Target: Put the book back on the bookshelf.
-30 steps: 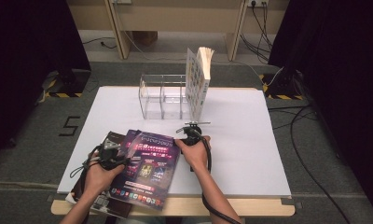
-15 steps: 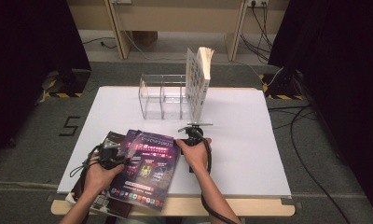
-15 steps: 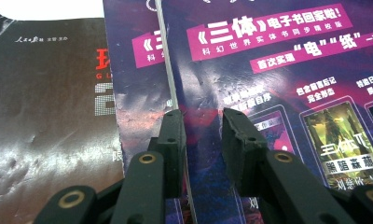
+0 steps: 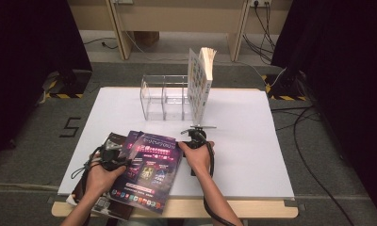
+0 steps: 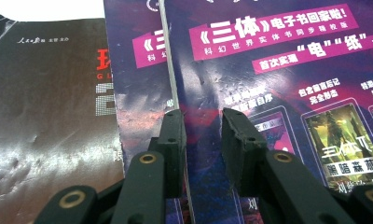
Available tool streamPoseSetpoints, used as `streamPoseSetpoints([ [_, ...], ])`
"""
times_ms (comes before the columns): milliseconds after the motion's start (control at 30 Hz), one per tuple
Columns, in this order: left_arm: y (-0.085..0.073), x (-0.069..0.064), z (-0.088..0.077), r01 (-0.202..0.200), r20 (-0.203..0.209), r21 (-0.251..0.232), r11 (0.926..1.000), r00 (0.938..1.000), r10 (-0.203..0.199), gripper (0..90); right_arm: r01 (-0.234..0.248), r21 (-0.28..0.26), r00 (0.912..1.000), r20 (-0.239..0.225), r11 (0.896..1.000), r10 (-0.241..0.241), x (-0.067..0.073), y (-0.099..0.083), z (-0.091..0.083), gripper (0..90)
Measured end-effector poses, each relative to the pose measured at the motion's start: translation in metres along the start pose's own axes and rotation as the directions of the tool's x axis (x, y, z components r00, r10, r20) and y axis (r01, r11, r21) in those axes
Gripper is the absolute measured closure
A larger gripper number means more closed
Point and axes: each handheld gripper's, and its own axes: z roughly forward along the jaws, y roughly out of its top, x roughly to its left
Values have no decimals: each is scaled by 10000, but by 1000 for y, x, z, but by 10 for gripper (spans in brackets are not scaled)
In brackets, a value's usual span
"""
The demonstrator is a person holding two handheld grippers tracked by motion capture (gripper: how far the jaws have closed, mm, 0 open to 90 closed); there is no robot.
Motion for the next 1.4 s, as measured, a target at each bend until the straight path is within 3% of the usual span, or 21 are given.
streamPoseSetpoints([
  [300,0,0,0,14,-15,-26,10000,10000,-14,696,-52,-139,10000,-14,9999,52,0,-2,0,580],
  [567,0,-1,0,13,-52,-51,10000,10000,-13,696,441,-97,9989,-174,9990,-442,-1,-2,1,539],
  [900,1,-2,0,-54,-134,44,10000,9999,54,697,-508,-320,9978,-434,9982,494,-5,-4,-1,608],
  [1133,1,-2,0,-73,-171,69,9999,9998,74,697,-332,-782,9975,-650,9964,282,-3,-1,-10,648],
  [1267,1,-3,0,-64,-201,59,10000,9998,65,697,-566,-966,9950,-880,9937,481,-2,-2,-14,651],
  [1400,1,-3,0,-78,-206,69,9999,9998,80,697,-748,-671,9941,-834,9949,691,-4,-3,-13,634],
])
